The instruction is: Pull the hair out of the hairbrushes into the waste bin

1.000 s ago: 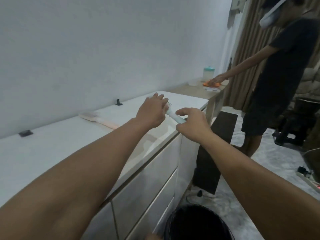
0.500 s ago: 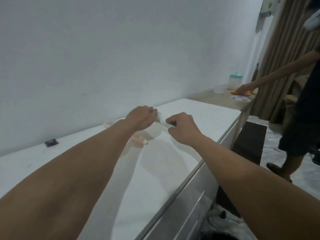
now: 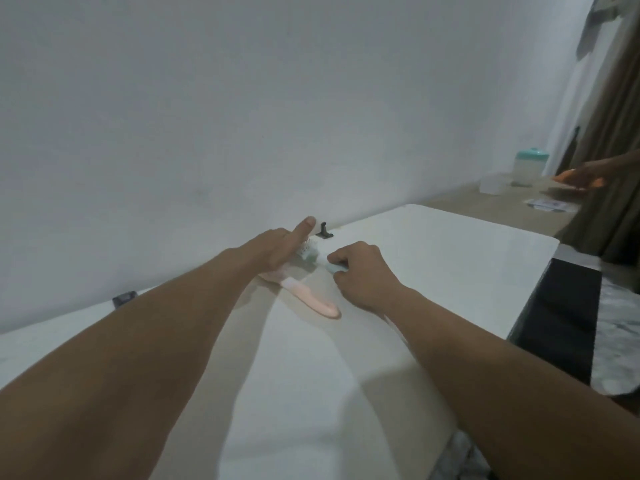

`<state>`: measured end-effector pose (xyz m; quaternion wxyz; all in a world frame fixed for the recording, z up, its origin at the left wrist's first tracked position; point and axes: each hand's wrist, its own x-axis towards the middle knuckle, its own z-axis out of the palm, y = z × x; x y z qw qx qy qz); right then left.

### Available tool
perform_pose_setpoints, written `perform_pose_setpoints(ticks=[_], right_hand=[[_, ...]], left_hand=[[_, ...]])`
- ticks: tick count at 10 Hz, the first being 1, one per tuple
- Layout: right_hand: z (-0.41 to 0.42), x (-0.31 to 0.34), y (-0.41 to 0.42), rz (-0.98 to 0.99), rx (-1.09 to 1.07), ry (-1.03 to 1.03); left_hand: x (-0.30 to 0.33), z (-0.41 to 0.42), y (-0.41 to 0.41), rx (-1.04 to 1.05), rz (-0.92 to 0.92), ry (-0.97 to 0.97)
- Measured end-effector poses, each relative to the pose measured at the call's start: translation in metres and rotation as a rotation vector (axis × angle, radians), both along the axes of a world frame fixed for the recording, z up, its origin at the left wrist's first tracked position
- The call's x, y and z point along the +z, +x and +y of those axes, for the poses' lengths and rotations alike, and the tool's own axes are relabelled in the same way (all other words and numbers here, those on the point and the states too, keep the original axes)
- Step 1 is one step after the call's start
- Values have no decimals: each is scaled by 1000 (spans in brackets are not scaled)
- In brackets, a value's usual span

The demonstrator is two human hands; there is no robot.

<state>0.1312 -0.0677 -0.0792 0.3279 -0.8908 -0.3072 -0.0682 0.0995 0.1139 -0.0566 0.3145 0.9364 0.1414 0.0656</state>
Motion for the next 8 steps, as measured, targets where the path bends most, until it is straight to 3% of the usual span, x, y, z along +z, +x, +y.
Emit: perform_pose_setpoints(ticks=[2,6,8], right_hand=[[6,-5,7,-12,24,15],[-6,-6,-1,-28,50,-16],[-36,4,-11,-11,-13,-17]], left_hand=[[-1,7,0,15,1,9],[0,-15,-16,-39,10,267],[8,-30,-31,-43,-85,205]])
